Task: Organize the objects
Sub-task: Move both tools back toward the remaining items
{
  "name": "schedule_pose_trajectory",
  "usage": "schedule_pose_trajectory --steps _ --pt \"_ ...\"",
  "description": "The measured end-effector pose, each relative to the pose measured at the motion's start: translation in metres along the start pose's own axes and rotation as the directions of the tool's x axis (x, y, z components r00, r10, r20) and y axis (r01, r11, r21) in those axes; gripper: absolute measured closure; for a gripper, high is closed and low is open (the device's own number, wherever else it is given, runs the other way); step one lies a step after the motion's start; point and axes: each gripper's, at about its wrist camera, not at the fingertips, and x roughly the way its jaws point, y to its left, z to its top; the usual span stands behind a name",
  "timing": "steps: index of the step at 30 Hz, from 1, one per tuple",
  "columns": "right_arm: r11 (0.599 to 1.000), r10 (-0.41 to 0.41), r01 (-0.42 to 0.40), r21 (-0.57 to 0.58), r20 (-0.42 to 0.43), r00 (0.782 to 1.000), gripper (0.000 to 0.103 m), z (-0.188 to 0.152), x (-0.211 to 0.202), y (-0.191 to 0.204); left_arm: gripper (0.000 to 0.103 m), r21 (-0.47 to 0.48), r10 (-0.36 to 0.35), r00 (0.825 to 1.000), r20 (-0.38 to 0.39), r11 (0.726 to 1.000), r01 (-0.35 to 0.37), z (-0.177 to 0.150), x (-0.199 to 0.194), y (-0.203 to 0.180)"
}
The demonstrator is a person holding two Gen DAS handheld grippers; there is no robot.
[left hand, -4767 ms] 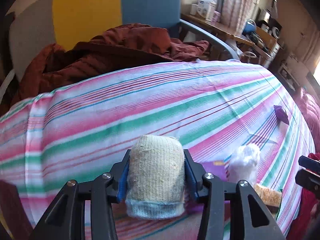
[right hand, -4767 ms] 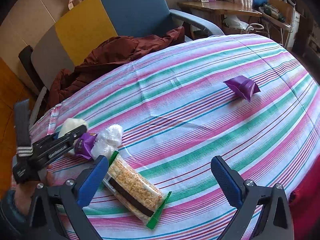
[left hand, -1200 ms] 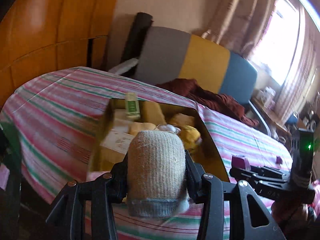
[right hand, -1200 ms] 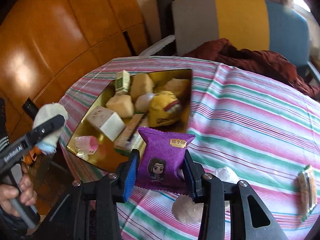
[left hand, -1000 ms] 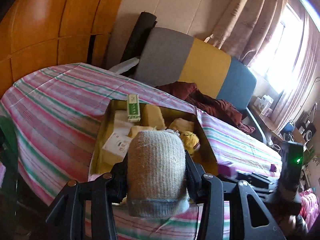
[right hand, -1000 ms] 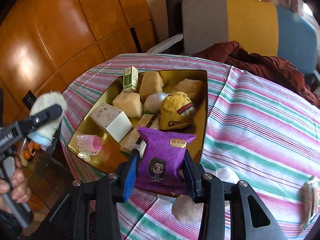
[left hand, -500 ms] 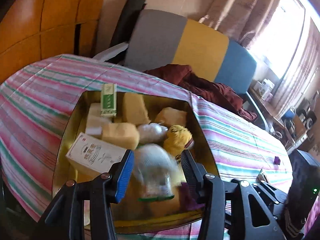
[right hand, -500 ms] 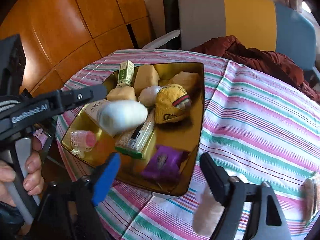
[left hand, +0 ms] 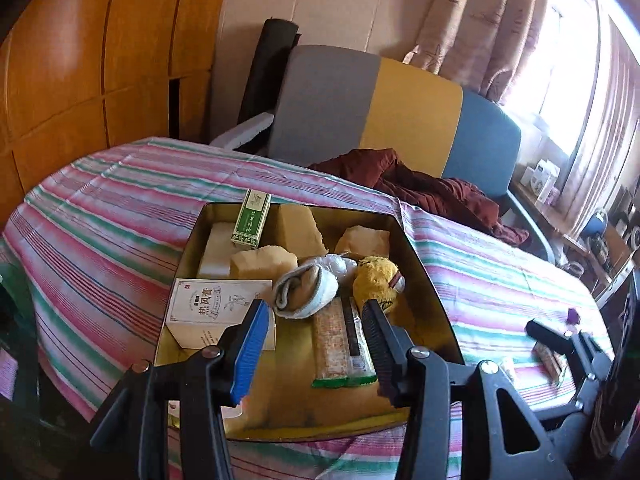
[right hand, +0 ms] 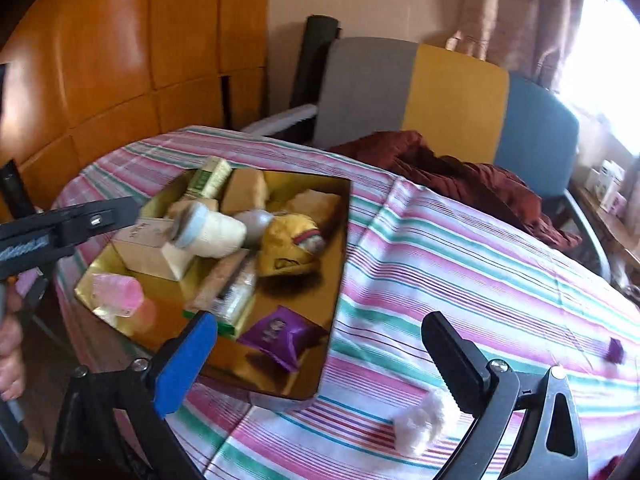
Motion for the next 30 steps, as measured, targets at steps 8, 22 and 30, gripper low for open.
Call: schedule_pose_trajectory --steps 8,22,30 --pt "0.999 0.02 -0.02 0.037 -0.002 1.0 0.0 -0.005 -0.009 -0.01 0.054 0.05 0.031 1.0 0.0 0.998 -0.031 -0.011 -0.008 -0.012" --pt "0.99 0.062 -0.058 0.126 -0.023 0.998 0.0 -0.017 -0.021 -0.045 0.054 0.143 0.033 0.999 -0.003 0.989 -0.032 -0.022 -0.016 -0.037" --pt "0.981 0.011 -0.002 0.194 -0.044 0.999 0.0 -0.023 -0.024 -0.086 0.054 0.199 0.008 1.0 -0.024 0.98 -0.003 -0.027 -0.014 -0.058"
